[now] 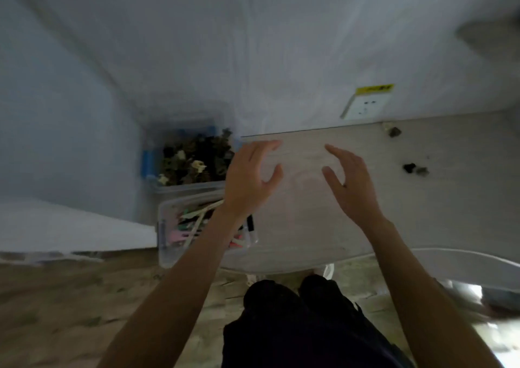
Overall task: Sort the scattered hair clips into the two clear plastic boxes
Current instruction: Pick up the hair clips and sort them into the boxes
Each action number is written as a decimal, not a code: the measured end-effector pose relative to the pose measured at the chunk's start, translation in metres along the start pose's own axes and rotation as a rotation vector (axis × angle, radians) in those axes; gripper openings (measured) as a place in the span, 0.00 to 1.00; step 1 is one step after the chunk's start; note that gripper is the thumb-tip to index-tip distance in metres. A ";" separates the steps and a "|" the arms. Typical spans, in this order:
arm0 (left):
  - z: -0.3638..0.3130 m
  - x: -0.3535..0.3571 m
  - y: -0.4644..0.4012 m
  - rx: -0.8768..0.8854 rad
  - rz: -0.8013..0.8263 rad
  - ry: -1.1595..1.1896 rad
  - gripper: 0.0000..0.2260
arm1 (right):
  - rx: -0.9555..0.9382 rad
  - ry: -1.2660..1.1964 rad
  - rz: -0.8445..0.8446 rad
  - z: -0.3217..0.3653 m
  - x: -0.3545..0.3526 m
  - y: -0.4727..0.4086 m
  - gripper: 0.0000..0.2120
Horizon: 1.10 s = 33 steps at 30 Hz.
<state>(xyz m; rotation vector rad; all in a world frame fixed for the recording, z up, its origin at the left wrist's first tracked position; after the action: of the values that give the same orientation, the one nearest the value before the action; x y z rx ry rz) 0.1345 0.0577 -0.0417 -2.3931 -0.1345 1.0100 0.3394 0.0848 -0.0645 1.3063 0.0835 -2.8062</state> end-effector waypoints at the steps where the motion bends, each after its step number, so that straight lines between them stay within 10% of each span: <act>1: -0.011 0.023 -0.008 0.011 0.052 0.040 0.16 | 0.079 0.024 -0.040 -0.030 -0.017 0.004 0.19; 9: -0.028 0.193 -0.065 -0.132 0.579 0.028 0.27 | 0.709 0.190 -0.071 -0.199 -0.080 -0.005 0.34; 19: -0.039 0.333 -0.146 0.200 0.916 -0.280 0.30 | 0.434 0.246 0.010 -0.228 -0.068 -0.067 0.12; 27: -0.044 0.321 -0.100 0.234 0.728 -0.171 0.11 | 0.483 0.175 0.066 -0.244 -0.075 -0.068 0.13; 33: -0.050 0.260 -0.037 -0.188 0.553 0.025 0.08 | 0.285 0.192 0.193 -0.194 -0.036 -0.042 0.10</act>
<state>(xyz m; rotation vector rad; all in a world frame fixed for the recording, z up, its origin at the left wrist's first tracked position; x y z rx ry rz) 0.3594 0.1427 -0.1597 -2.6809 0.4887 1.2483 0.5078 0.1404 -0.1601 1.5433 -0.4274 -2.5934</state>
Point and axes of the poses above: each hand's wrist, its own y-axis away from the middle knuckle, its own x-axis out of the palm, z = x × y, the point moved 3 cm from there along -y, towards the middle knuckle, and after that the axes turned 11 degrees about x, right-handed, at the moved point
